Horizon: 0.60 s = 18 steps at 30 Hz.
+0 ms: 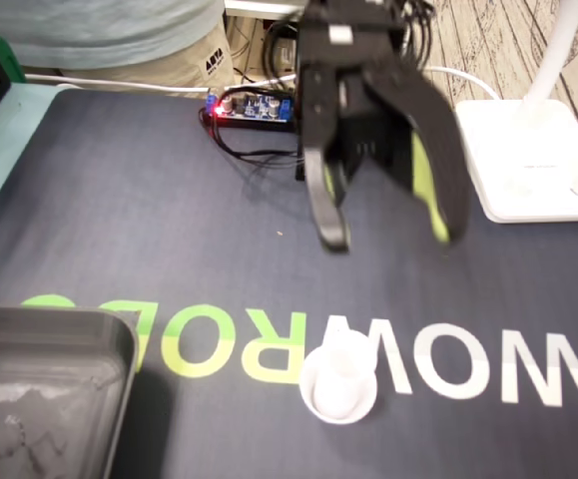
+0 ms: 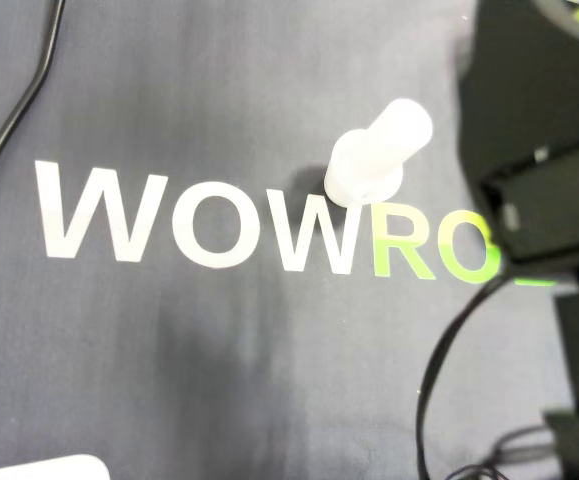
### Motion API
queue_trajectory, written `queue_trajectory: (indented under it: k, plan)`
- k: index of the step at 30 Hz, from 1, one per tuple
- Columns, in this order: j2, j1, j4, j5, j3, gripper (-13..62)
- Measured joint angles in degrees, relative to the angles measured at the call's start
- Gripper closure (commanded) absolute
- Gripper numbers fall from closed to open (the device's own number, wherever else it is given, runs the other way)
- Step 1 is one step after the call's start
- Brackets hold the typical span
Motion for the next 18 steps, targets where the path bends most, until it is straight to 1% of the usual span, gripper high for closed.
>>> queue_trajectory:
  k: [4,7,9,13,18]
  plan:
    - [0.0,4.0,5.2,20.2,0.8,21.1]
    - [0.0,6.0,6.6,31.0,3.3,21.0]
    - [0.0,6.8,9.8,37.3,3.6,19.5]
    - [0.0,7.4,17.1,45.4,3.6,17.5]
    - [0.0,7.6,20.4,49.0,5.4,17.1]
